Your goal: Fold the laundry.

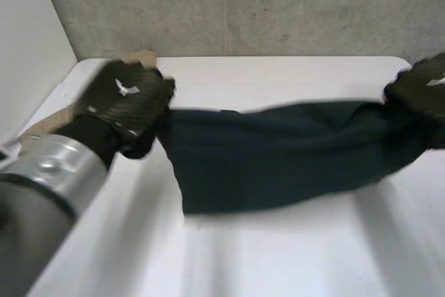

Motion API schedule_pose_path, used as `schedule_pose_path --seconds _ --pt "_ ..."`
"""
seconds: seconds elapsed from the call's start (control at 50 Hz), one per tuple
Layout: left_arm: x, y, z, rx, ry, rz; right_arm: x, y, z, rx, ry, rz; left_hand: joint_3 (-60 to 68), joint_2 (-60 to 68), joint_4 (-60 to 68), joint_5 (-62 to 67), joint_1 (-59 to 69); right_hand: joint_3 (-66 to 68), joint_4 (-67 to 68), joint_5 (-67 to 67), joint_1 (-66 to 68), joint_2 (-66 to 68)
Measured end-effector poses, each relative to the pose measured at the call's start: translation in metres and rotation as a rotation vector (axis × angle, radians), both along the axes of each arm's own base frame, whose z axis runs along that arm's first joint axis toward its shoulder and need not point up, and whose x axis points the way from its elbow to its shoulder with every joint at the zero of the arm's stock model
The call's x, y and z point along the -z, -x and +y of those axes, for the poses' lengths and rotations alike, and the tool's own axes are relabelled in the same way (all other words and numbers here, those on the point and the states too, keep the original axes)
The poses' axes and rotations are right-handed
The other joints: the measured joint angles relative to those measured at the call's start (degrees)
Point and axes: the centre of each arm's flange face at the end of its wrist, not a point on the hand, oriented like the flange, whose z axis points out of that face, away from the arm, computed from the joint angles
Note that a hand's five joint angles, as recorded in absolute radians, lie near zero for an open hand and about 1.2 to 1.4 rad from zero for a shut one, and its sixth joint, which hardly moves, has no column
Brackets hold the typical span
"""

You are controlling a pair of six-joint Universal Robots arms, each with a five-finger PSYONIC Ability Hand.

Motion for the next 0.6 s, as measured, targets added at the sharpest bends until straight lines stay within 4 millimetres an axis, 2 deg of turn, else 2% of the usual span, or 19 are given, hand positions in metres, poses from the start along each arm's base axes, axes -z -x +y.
schedule_pose_path --seconds 0.06,0.08,0.1,0.14,0.16,0.18,0.2,0.26,0.3,0.34,0.4,0.46,0.52,0.6 --pt "0.028 0.014 -0.019 0.001 -0.058 -0.046 0.033 -0.010 -0.021 -0.010 -0.120 0.044 0.00 0.00 0.00 0.00 0.00 0.08 0.00 0.00 0.00 0.00" --pt "0.030 0.016 -0.021 0.001 -0.061 -0.049 0.036 -0.011 -0.023 -0.010 -0.129 0.048 0.00 0.00 0.00 0.00 0.00 0.08 0.00 0.00 0.00 0.00" --pt "0.041 0.023 -0.031 0.002 -0.071 -0.061 0.048 -0.016 -0.032 -0.006 -0.162 0.071 0.01 0.00 0.00 0.00 0.00 0.08 0.01 0.00 0.00 0.00" --pt "0.046 0.028 -0.038 0.002 -0.072 -0.065 0.055 -0.019 -0.037 -0.001 -0.176 0.086 0.01 0.00 0.00 0.00 0.00 0.08 0.01 0.00 0.00 0.00" --pt "0.055 0.040 -0.054 0.003 -0.057 -0.068 0.059 -0.021 -0.041 0.003 -0.181 0.096 0.03 0.00 0.00 0.00 0.00 0.08 0.01 0.00 0.00 0.00" --pt "0.057 0.043 -0.059 0.003 -0.048 -0.067 0.073 -0.029 -0.059 0.033 -0.167 0.132 0.03 0.00 0.00 0.00 0.00 0.09 0.01 0.00 0.00 0.00" --pt "0.057 0.050 -0.070 0.001 -0.017 -0.062 0.076 -0.034 -0.069 0.052 -0.133 0.140 0.03 0.00 0.00 0.00 0.00 0.09 0.02 0.00 0.00 0.00" --pt "0.049 0.062 -0.098 -0.014 0.096 -0.038 0.073 -0.042 -0.094 0.093 -0.011 0.130 0.06 0.03 0.01 0.00 0.00 0.09 0.01 0.00 0.00 0.00" --pt "0.016 0.070 -0.137 -0.060 0.323 0.016 0.050 -0.054 -0.125 0.133 0.223 0.055 0.14 0.05 0.03 0.00 0.00 0.11 0.03 0.00 0.00 0.00" --pt "-0.018 0.071 -0.159 -0.106 0.519 0.075 0.017 -0.063 -0.147 0.154 0.463 -0.049 0.15 0.05 0.04 0.00 0.00 0.11 0.04 0.00 0.00 0.00" --pt "-0.066 0.068 -0.173 -0.160 0.770 0.189 -0.028 -0.070 -0.162 0.163 0.760 -0.196 0.15 0.06 0.07 0.00 0.00 0.12 0.04 0.00 0.00 0.00" --pt "-0.103 0.063 -0.174 -0.194 0.967 0.308 -0.064 -0.075 -0.162 0.151 0.991 -0.321 0.16 0.06 0.15 0.00 0.00 0.12 0.04 0.35 0.00 0.00" --pt "-0.117 0.059 -0.172 -0.196 1.040 0.381 -0.081 -0.082 -0.155 0.128 1.102 -0.397 0.16 0.06 0.16 0.12 0.00 0.12 0.04 0.98 0.00 0.00" --pt "-0.105 0.058 -0.171 -0.171 0.994 0.402 -0.073 -0.093 -0.147 0.100 1.075 -0.418 0.16 0.06 0.16 0.32 0.00 0.13 0.04 1.30 0.00 0.06"
